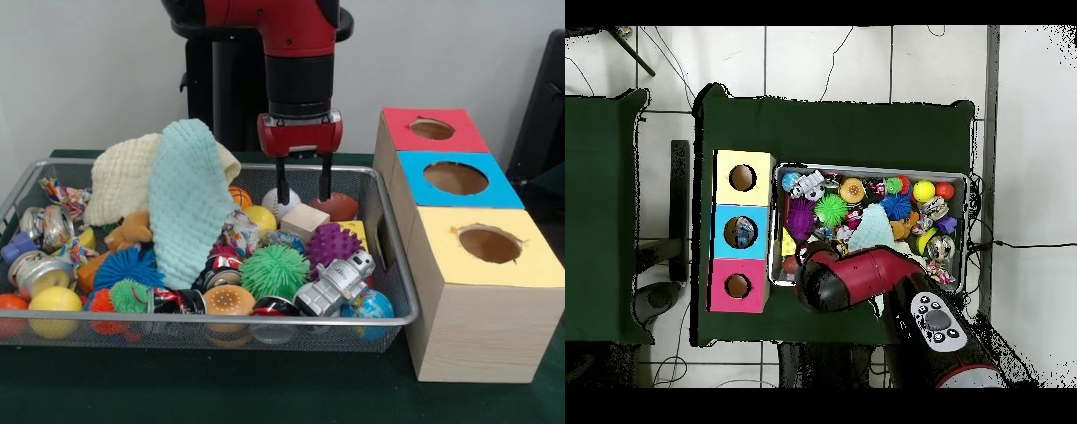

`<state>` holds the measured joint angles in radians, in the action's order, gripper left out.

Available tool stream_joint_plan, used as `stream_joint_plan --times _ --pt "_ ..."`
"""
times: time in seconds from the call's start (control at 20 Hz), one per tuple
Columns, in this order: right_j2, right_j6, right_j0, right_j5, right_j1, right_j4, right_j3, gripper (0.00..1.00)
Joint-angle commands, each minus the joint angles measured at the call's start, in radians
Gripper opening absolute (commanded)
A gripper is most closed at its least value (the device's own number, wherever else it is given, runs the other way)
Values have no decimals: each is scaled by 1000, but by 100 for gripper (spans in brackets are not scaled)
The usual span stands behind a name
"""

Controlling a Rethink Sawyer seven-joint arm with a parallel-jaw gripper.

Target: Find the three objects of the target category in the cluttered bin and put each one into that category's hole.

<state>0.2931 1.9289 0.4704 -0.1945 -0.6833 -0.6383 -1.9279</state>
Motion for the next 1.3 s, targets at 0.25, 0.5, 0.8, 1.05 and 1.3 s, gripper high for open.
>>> stream_joint_plan --times 0.25,0.5,0.8,1.05,1.3 --pt "106 -63 37 -53 24 -23 138 100" --pt "95 -49 59 -49 42 -27 113 100" --pt "65 -16 90 -24 105 -32 98 100" --pt "25 5 82 -8 140 -47 104 100" --pt "1 6 72 9 170 -67 116 100"
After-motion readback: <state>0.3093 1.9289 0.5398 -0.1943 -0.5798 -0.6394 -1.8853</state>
